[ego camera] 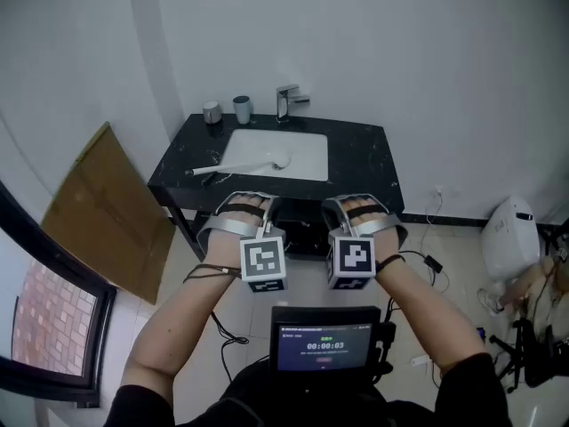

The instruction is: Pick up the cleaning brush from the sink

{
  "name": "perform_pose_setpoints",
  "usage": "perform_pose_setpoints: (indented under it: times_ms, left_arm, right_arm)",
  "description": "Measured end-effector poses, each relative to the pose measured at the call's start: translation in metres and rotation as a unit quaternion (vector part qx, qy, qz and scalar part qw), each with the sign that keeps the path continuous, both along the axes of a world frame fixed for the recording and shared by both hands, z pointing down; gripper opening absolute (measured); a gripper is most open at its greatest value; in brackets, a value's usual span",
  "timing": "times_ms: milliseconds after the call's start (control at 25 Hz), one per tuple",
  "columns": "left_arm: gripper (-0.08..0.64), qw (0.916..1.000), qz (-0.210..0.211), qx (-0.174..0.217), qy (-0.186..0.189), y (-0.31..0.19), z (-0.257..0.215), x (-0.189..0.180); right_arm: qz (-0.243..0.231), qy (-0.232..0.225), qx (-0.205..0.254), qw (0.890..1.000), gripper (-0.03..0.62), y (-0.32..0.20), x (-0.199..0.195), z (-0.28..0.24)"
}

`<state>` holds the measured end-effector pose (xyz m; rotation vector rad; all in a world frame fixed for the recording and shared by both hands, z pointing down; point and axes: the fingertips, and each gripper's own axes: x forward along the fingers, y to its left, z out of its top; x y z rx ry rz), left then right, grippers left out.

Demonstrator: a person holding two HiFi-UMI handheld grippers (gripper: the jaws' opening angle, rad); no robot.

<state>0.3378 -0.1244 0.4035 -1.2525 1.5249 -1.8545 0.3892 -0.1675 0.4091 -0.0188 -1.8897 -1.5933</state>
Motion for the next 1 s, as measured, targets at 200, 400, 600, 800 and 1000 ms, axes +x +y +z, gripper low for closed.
perform_pose_setpoints:
  times_ms: [200, 400, 600, 800, 1000]
  left_arm:
    - [0.020, 0.9999, -0.009, 0.001, 0.005, -0.009, -0.002, 0.002]
    - [0.020, 0.9992, -0.040, -0.001, -0.002, -0.015, -0.011, -0.019]
    - [0.020, 0.9952, -0.098, -0.001, 0.004, -0.017, -0.025, -0.054]
    - [0.020, 0.9877, -0.153, 0.011, 0.033, -0.010, -0.044, -0.078]
    - [0.020, 0.9853, -0.168, 0.007, 0.032, 0.019, -0.047, -0.115]
  right_arm:
    - [-0.010, -0.039, -0.017, 0.999, 0.006, -0.015, -0.004, -0.020]
    - [-0.048, -0.036, -0.019, 0.998, 0.006, -0.030, -0.026, -0.025]
    - [-0.099, -0.034, -0.033, 0.994, 0.006, -0.045, -0.057, -0.038]
    - [-0.141, -0.032, -0.041, 0.989, 0.006, -0.054, -0.095, -0.043]
    - [-0.141, -0.039, -0.066, 0.987, 0.006, -0.031, -0.139, -0.040]
